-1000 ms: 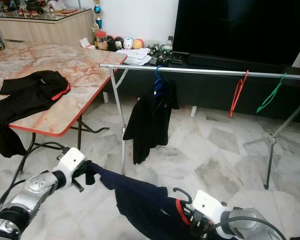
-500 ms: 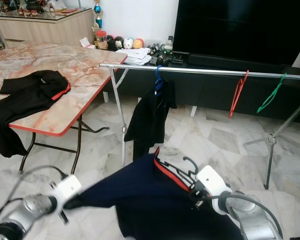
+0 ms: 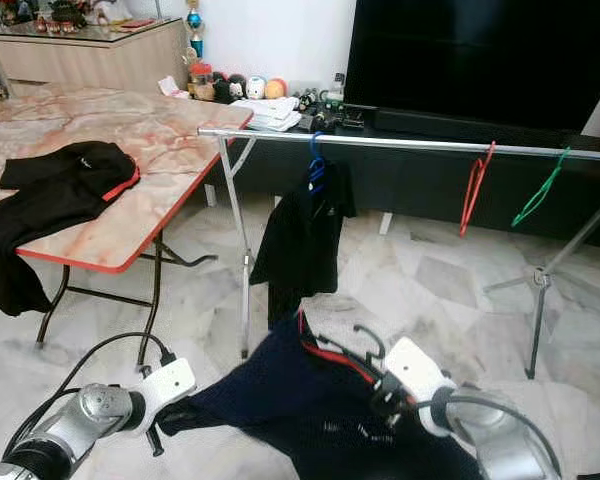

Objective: Hang hanger

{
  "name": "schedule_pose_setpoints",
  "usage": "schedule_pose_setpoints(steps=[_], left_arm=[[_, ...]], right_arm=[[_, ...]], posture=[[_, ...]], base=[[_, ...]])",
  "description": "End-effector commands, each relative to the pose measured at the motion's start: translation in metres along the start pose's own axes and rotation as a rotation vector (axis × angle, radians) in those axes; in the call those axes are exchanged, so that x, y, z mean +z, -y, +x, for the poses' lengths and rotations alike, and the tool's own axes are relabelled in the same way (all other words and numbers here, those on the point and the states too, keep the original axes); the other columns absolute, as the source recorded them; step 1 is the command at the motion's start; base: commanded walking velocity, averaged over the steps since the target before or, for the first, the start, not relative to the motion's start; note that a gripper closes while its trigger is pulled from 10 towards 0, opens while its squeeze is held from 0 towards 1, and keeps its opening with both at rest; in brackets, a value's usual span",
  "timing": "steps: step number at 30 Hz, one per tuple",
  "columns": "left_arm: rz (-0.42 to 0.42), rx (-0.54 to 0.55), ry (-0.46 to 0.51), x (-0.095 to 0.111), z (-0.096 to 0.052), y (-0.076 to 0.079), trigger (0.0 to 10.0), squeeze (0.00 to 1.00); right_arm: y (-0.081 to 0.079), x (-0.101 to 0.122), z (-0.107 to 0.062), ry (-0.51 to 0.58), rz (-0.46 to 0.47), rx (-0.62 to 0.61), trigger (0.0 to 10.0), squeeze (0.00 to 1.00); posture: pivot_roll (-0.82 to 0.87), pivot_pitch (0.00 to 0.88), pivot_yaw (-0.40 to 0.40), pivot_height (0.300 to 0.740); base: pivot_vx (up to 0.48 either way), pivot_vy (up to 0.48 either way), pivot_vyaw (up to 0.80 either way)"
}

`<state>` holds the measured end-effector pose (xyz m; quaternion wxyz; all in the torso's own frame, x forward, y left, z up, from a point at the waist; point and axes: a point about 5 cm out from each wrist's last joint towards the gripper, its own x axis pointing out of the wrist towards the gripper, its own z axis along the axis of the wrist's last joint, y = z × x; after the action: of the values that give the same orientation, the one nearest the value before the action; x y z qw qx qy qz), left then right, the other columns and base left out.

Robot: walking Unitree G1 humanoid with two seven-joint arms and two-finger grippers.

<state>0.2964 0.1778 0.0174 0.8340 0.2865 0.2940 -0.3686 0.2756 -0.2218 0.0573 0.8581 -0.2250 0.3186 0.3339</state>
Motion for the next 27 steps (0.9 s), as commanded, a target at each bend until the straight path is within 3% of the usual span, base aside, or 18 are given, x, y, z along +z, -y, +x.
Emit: schedule_pose_setpoints(steps=[1, 7, 8, 9, 16, 23, 27], left_arm=[[0.021, 0.031, 0.020, 0.010, 0.000, -0.006, 0.0, 0.00], [0.021, 0.208, 0.034, 0.019, -0.003, -0.022, 0.0, 0.00], [0.019, 0.248, 0.020, 0.019, -0.004, -0.026, 1.2, 0.00], [0.024, 0.268, 0.014, 0.020, -0.004, -0.028, 10.0, 0.00], [0.036, 0.321, 0.027, 0.036, 0.002, -0.032, 10.0, 0.00], [0.076, 0.307, 0.044, 0.051, 0.009, -0.029, 10.0, 0.00], [0.085, 0.316, 0.059, 0.058, 0.007, -0.035, 10.0, 0.00]], right_arm=[[0.001, 0.010, 0.003, 0.043, -0.007, -0.001, 10.0, 0.00], [0.000, 0.033, 0.025, 0.101, 0.036, 0.046, 10.0, 0.00], [0.000, 0.036, 0.026, 0.109, 0.051, 0.055, 10.0, 0.00], [-0.001, 0.037, 0.027, 0.114, 0.061, 0.070, 10.0, 0.00], [0.001, 0.035, 0.030, 0.108, 0.082, 0.087, 10.0, 0.00], [-0.001, 0.029, 0.034, 0.128, 0.163, 0.034, 10.0, 0.00], [0.004, 0.030, 0.032, 0.143, 0.215, -0.017, 10.0, 0.00]], posture=[[0.19, 0.000, -0.109, 0.740], [0.40, 0.000, -0.275, 0.740], [0.42, 0.000, -0.284, 0.740], [0.44, 0.000, -0.316, 0.740], [0.48, 0.000, -0.357, 0.740], [0.44, 0.000, -0.313, 0.740], [0.32, 0.000, -0.227, 0.740]], base=[[0.000, 0.000, 0.00], [0.000, 0.000, 0.00], [0.000, 0.000, 0.00], [0.000, 0.000, 0.00], [0.000, 0.000, 0.00], [0.000, 0.000, 0.00], [0.000, 0.000, 0.00]])
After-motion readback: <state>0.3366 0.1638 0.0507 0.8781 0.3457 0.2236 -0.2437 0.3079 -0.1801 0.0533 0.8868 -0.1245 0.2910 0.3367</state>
